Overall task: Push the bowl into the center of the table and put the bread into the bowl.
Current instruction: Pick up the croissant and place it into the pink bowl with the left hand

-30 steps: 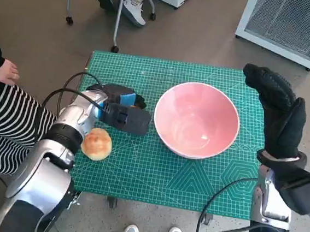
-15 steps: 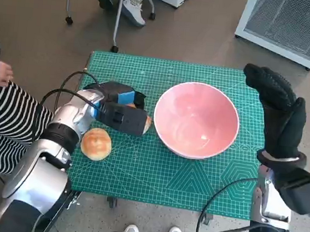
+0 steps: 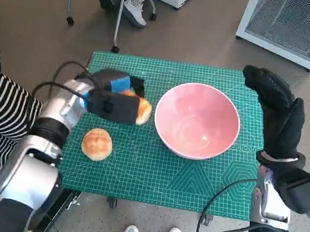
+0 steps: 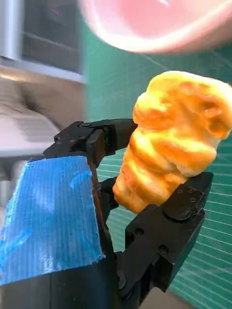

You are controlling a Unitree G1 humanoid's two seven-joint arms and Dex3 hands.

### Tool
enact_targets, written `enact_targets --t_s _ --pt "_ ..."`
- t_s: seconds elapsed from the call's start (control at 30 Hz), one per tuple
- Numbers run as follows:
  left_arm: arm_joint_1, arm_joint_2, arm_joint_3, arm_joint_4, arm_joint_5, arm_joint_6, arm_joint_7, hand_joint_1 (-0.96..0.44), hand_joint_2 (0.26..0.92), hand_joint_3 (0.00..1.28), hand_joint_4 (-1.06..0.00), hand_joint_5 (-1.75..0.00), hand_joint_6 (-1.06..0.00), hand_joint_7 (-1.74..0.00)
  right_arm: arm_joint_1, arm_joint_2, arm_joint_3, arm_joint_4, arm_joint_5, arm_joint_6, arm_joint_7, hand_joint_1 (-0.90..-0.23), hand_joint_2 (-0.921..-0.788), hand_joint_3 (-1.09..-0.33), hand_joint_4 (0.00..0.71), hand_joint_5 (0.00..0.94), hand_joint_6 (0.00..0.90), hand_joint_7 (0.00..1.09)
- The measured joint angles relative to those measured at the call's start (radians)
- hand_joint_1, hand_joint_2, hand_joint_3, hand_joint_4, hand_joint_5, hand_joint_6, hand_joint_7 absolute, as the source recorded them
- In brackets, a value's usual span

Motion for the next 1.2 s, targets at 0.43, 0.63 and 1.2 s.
enact_targets --t_s 0.43,0.63,1.2 --pt "-0.001 0.041 0.123 -0.317 -0.088 -0.062 0.015 0.0 0.92 0.05 -0.72 -1.09 -0.62 -1.2 0.0 0.0 0.0 -0.001 0.003 0.001 0.001 -0.782 -0.921 -0.754 0.158 0.0 0.052 0.47" --pt "0.002 0.02 0.134 -0.418 -0.091 -0.074 0.034 0.0 0.921 0.04 -0.72 -1.06 -0.65 -1.2 0.0 0.0 -0.001 -0.001 0.007 0.001 0.004 -0.786 -0.921 -0.753 0.158 0.0 0.052 0.47" --pt "0.008 -0.153 -0.004 -0.31 -0.038 -0.153 0.009 0.0 0.921 0.13 -0.61 -1.21 -0.56 -1.27 0.004 0.0 -0.004 -0.007 0.009 0.0 0.011 -0.785 -0.921 -0.754 0.157 0.0 0.051 0.47"
